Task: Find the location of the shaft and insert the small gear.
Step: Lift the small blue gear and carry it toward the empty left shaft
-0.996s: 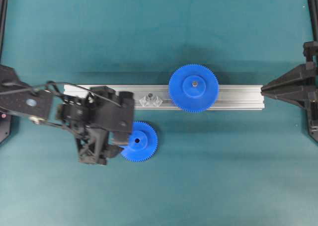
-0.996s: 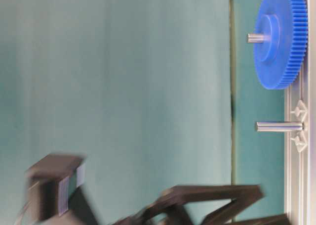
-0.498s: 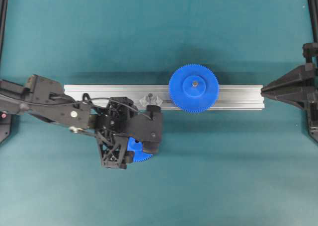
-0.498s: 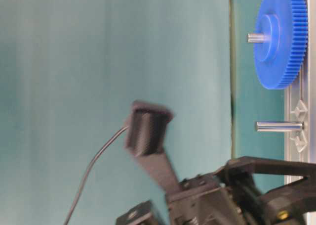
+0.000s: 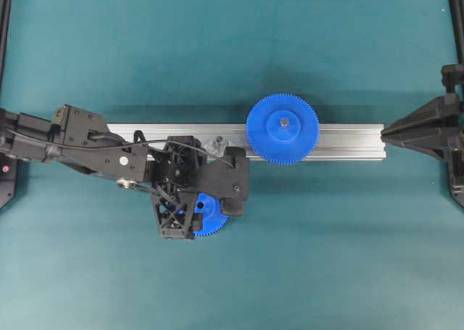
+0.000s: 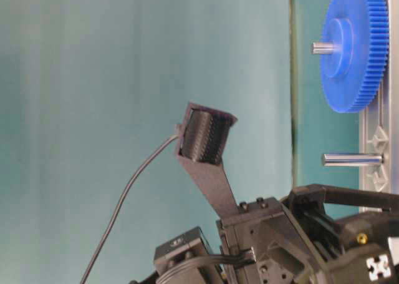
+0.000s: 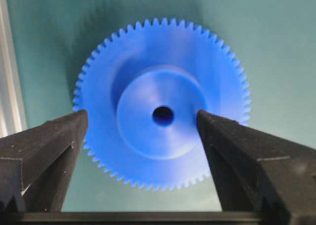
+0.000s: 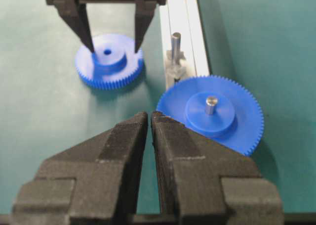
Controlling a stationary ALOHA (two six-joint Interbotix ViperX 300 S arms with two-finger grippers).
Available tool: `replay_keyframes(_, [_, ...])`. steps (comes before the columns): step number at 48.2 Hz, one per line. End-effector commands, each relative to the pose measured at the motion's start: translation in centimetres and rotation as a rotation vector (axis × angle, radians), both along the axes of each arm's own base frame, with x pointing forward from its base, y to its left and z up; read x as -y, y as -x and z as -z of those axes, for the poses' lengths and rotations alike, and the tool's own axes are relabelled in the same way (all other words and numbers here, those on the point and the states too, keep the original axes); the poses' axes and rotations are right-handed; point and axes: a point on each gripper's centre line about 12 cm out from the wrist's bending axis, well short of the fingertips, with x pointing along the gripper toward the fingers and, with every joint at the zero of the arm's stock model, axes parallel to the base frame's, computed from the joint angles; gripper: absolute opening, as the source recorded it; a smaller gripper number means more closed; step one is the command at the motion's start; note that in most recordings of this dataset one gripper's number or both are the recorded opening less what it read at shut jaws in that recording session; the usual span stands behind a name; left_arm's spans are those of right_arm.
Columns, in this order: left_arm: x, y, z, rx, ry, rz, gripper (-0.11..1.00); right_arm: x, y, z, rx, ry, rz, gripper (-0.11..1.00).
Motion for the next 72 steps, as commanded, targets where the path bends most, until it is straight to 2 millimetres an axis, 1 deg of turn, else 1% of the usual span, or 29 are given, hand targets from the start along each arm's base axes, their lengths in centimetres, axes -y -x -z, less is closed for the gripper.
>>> replay_keyframes(1, [0.8, -0.5, -1.3, 0.038, 0.004, 0.017, 0.91, 0.0, -0.1, -0.3, 0.011, -0.007, 0.001, 0.19])
replay_keyframes(13, [1.1, -0.4, -1.1, 0.029, 0.017, 0.004, 0.91, 0.0, 0.0, 0.0, 0.011, -0.008, 0.002, 0.19])
replay_keyframes(31, [1.1, -0.5, 0.5, -0.008, 0.015, -0.002, 0.91, 0.0, 0.0, 0.1, 0.008, -0.007, 0.001, 0.19])
replay_keyframes(42, [1.1, -0.6, 0.4, -0.005, 0.020, -0.008, 0.90, 0.0, 0.0, 0.1, 0.009, -0.007, 0.001, 0.19])
replay_keyframes(45, [1.1, -0.6, 0.2, -0.003, 0.021, -0.009, 0.88, 0.0, 0.1, 0.1, 0.009, -0.007, 0.001, 0.19])
replay_keyframes(50, [1.1, -0.7, 0.1, 0.001, 0.019, -0.006, 0.81, 0.0, 0.1, 0.1, 0.009, -0.008, 0.002, 0.19])
replay_keyframes(54, [1.1, -0.7, -0.3, 0.012, 0.018, -0.001, 0.69, 0.0, 0.1, 0.0, 0.012, -0.007, 0.001, 0.19])
replay_keyframes(56, [1.0, -0.7, -0.8, 0.028, 0.016, 0.003, 0.65, 0.0, 0.1, 0.0, 0.014, -0.008, 0.002, 0.19])
replay_keyframes(59, [1.0, -0.7, -1.3, 0.040, 0.014, 0.008, 0.65, 0.0, 0.1, 0.0, 0.015, -0.007, 0.001, 0.19])
replay_keyframes(72, [0.7, -0.3, -4.8, 0.121, 0.009, 0.022, 0.65, 0.0, 0.2, 0.0, 0.017, -0.008, 0.002, 0.19])
